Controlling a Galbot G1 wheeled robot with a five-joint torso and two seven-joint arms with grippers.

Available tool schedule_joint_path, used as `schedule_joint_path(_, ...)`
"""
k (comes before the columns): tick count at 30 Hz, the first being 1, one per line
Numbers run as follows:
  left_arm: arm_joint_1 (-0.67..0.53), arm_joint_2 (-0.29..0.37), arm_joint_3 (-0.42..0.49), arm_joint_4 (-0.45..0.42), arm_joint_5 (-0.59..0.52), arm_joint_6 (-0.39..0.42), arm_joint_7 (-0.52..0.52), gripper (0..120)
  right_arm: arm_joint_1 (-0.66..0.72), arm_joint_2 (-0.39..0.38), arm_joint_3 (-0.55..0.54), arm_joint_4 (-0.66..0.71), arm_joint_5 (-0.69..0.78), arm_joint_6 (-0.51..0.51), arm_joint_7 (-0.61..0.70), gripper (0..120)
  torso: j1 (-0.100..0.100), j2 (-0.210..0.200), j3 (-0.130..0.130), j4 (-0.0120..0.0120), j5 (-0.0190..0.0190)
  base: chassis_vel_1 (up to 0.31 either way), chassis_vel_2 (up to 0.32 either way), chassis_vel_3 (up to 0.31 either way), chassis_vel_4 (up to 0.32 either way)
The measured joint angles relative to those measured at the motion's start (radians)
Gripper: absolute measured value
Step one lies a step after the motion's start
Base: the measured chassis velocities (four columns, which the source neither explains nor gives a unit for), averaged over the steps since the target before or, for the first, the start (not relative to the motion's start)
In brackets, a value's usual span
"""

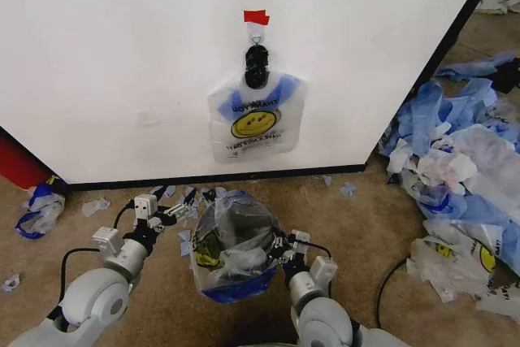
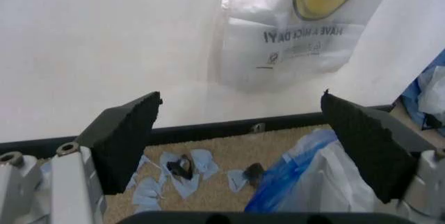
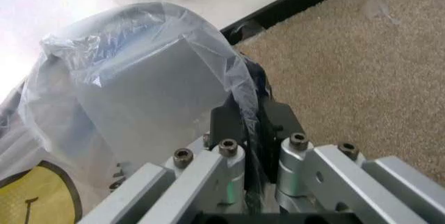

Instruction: Pick up the garbage bag from the wall and place it over the trash bin.

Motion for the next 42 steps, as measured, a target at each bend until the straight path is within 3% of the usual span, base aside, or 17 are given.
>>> schedule_joint_path(5, 0.007, 0.003, 0.003, -0.016, 0.005, 0.001, 0.000, 91, 0.002, 0.007, -0.001, -0.016, -0.007, 0.005, -0.003, 0, 0.000, 0.000, 0.000, 0.0000, -0.0001, 0.000, 0.000, 0.000, 0.000)
schedule_joint_path(13, 0.058, 0.064, 0.002, -0.120, -0.016, 0.020, 0.004, 86, -0.005, 0.011, -0.003, -0.022, -0.024, 0.011, -0.011, 0, 0.000, 0.000, 0.000, 0.0003, 0.0004, 0.000, 0.000, 0.000, 0.000)
schedule_joint_path(23, 0.120, 0.113, -0.012, -0.221, 0.005, -0.013, 0.039, 95, -0.007, 0.014, -0.007, -0.025, -0.048, 0.011, -0.003, 0, 0.000, 0.000, 0.000, 0.0002, 0.0004, 0.000, 0.000, 0.000, 0.000)
schedule_joint_path(42, 0.144, 0.077, -0.003, -0.170, 0.064, -0.047, 0.055, 94, 0.017, 0.028, -0.028, -0.025, -0.070, -0.024, 0.078, 0, 0.000, 0.000, 0.000, 0.0002, 0.0002, 0.000, 0.000, 0.000, 0.000)
